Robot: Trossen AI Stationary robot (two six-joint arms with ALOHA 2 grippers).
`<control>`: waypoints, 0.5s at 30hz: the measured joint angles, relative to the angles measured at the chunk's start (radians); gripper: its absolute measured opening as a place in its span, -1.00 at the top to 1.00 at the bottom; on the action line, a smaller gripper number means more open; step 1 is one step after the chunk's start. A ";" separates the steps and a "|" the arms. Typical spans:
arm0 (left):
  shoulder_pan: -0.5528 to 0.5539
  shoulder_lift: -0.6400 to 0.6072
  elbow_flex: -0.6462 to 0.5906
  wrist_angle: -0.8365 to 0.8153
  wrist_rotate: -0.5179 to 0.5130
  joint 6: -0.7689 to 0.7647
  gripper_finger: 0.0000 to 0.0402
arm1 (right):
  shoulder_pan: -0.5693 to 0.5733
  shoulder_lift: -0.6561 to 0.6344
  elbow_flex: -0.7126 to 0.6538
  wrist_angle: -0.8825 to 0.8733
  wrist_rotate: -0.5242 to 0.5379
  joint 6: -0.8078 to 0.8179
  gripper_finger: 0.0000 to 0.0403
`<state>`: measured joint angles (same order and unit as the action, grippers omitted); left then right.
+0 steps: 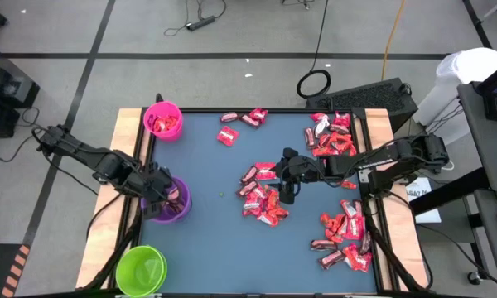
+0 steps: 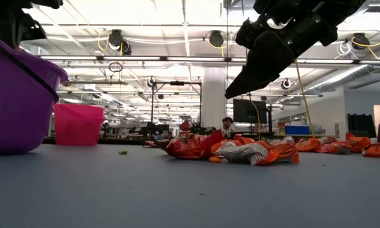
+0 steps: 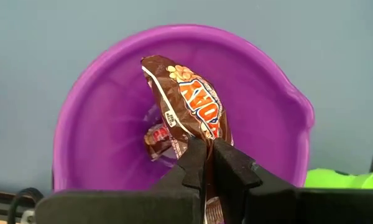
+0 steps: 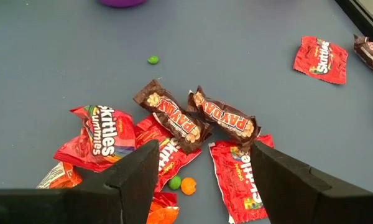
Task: Organize candy in baskets
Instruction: Put the brown chocolate into the violet bucket
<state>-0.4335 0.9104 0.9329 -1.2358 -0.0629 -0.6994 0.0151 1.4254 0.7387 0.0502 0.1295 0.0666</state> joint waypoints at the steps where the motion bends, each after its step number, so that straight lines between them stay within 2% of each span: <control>1: 0.000 0.000 0.000 0.000 -0.012 0.000 0.87 | 0.000 0.000 0.000 0.000 0.000 0.000 -0.19; 10: 0.000 0.000 0.000 -0.003 -0.027 -0.030 0.86 | 0.000 0.000 0.000 0.000 0.000 0.000 -0.19; 15: 0.007 0.000 0.000 -0.015 -0.043 -0.105 0.63 | 0.000 0.000 0.000 0.000 0.000 0.000 -0.19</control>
<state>-0.4264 0.9104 0.9329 -1.2507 -0.1059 -0.8045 0.0149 1.4254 0.7387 0.0503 0.1297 0.0661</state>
